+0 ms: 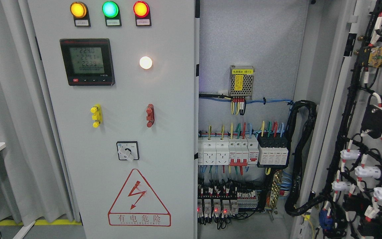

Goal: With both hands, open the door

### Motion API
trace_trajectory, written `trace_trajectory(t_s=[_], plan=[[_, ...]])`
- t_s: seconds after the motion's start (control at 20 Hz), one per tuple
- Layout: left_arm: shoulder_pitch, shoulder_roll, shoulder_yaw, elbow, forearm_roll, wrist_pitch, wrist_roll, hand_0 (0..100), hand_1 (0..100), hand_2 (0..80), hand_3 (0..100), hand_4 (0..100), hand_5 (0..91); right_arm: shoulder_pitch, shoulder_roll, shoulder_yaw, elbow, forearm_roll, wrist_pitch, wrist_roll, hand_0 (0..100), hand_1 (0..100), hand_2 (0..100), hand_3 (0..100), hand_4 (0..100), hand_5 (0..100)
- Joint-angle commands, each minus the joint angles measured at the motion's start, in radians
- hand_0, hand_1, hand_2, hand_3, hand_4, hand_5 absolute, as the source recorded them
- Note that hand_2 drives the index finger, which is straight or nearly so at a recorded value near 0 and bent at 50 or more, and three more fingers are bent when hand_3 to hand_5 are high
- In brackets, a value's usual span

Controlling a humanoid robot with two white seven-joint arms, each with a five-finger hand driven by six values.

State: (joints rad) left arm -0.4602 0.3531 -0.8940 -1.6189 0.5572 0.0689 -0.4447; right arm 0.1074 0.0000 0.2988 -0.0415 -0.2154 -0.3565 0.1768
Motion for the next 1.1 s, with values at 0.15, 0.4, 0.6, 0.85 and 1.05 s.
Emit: trace_trajectory(t_s=[0.15, 0.4, 0.6, 0.85, 1.05], plan=[[0.528, -0.021, 0.300, 0.608, -0.247, -0.354, 0.156, 29, 0, 2.8, 3, 3, 0.0, 0.000, -0.008, -0.001, 0.000, 0.001, 0.001, 0.001, 22, 0, 0, 0, 0, 0], [0.517, -0.280, 0.594, 1.266, -0.247, -0.386, 0.185, 29, 0, 2.8, 3, 3, 0.0, 0.000, -0.009, 0.003, 0.002, 0.002, 0.001, 0.001, 22, 0, 0, 0, 0, 0], [0.446, -0.353, 0.855, 1.548, -0.247, -0.377, 0.185, 29, 0, 2.8, 3, 3, 0.0, 0.000, -0.008, 0.002, -0.001, -0.001, 0.001, 0.001, 22, 0, 0, 0, 0, 0], [0.457, -0.351, 0.865, 1.606, -0.255, -0.362, 0.190, 29, 0, 2.8, 3, 3, 0.0, 0.003, -0.014, 0.000, -0.004, -0.001, -0.001, 0.000, 22, 0, 0, 0, 0, 0], [0.445, -0.350, 0.863, 1.613, -0.258, -0.192, 0.192, 29, 0, 2.8, 3, 3, 0.0, 0.053, -0.021, -0.004, -0.156, -0.001, 0.005, -0.014, 22, 0, 0, 0, 0, 0]])
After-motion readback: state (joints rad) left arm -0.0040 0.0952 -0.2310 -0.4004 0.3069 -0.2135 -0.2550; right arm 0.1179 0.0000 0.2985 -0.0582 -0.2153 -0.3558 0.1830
